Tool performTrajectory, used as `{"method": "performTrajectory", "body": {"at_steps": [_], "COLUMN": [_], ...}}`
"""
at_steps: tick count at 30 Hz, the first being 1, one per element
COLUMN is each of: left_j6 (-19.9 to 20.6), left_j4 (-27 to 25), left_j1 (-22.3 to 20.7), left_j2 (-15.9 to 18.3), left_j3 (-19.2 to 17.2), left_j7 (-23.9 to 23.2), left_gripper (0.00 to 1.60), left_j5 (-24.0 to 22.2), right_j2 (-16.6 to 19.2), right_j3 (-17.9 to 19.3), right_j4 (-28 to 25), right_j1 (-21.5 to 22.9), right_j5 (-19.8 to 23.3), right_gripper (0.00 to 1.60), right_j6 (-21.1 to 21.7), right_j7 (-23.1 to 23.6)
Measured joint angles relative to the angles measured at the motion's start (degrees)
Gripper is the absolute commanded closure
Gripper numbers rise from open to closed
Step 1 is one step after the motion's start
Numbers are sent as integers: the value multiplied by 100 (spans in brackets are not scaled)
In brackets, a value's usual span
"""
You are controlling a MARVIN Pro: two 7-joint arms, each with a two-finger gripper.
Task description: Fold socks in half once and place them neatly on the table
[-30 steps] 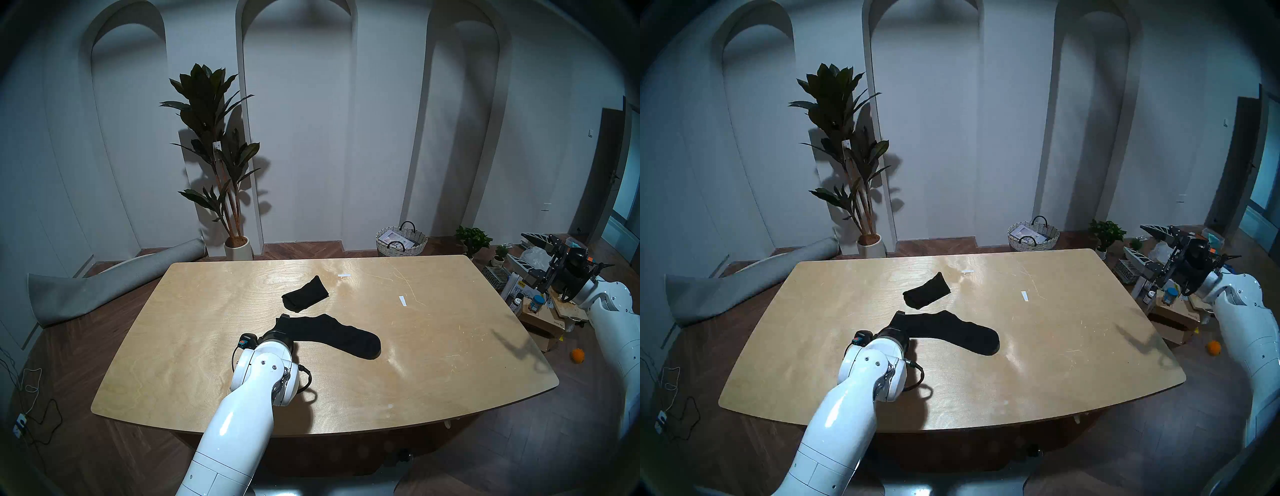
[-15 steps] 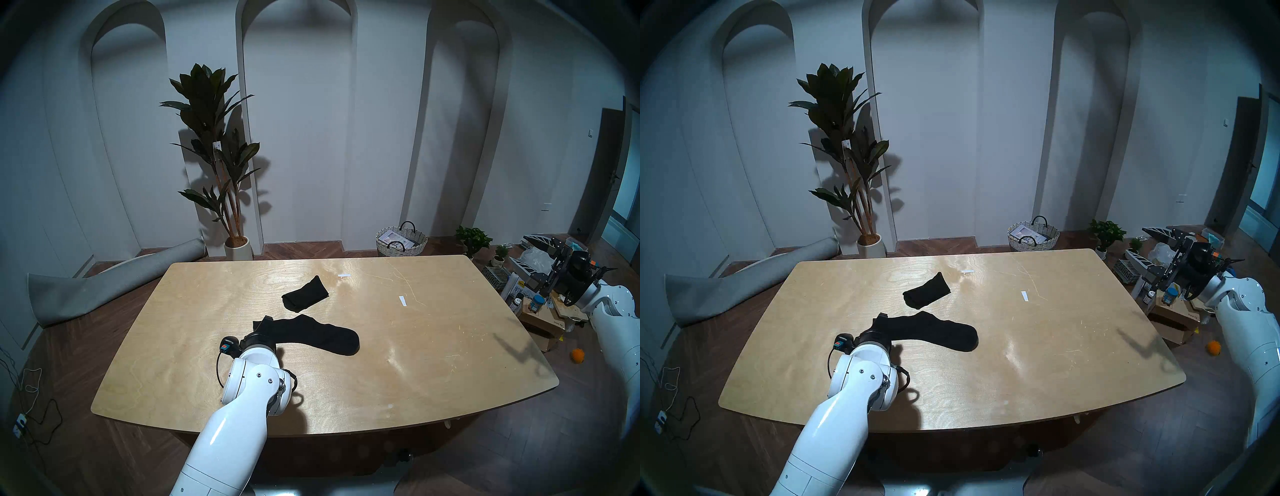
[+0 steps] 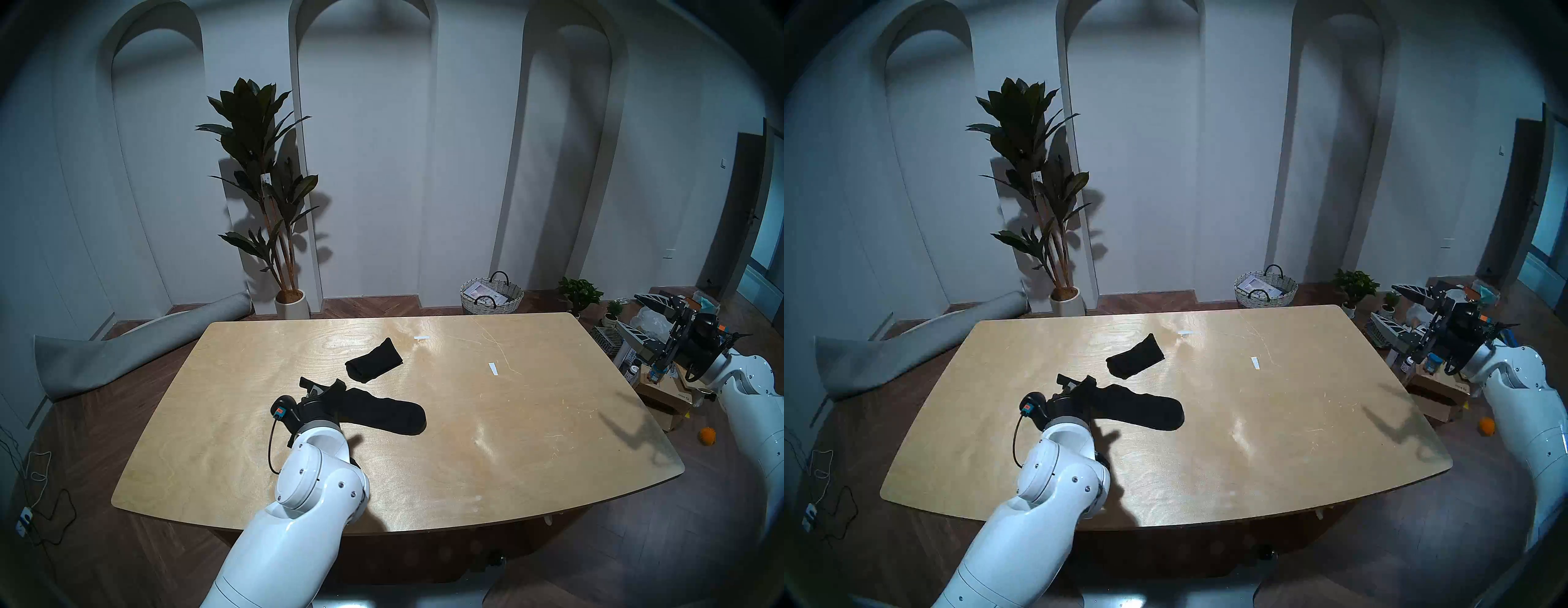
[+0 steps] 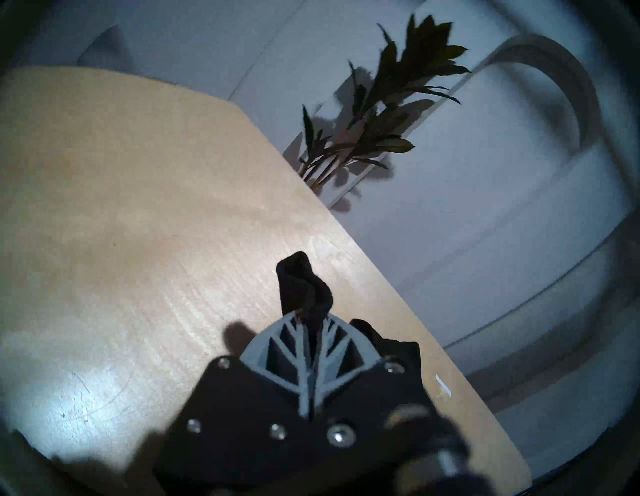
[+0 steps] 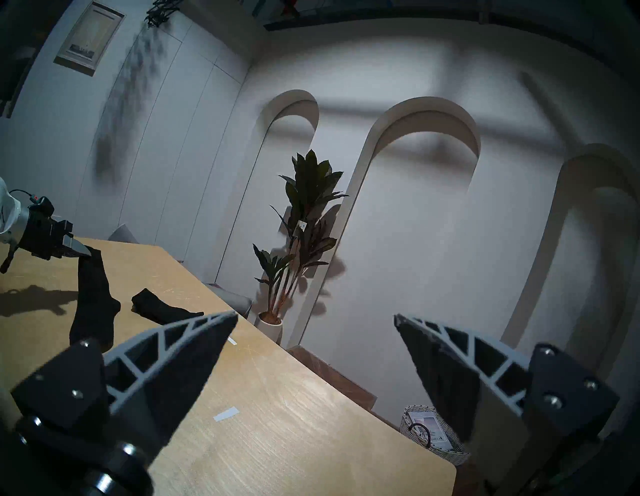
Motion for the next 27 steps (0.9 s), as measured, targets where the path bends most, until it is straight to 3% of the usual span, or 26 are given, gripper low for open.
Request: {"method": "performTrajectory", "body": {"at_steps": [10, 16, 20, 27], "left_j6": [377, 517, 612, 671], "left_j4": [43, 365, 612, 793], "left_j1": [-178, -346, -475, -649], "left_j2": [277, 399, 508, 631], "left_j3": [1001, 1505, 1855, 2226], "left_j7": [265, 358, 403, 447], "left_gripper": [160, 160, 160, 160], "left_j5": [1761, 2500, 2814, 2851], "right_j2": [-67, -100, -123, -146], "right_j3": [123, 212, 256, 292], "right_j4": [-176, -282, -335, -354], "right_j1": [-212, -337, -413, -493], "right_j5": [0, 0, -3, -10], "right_gripper": [0, 0, 0, 0], "right_j6": [6, 25, 50, 69], "right_j7": [-139, -253, -337, -417]}}
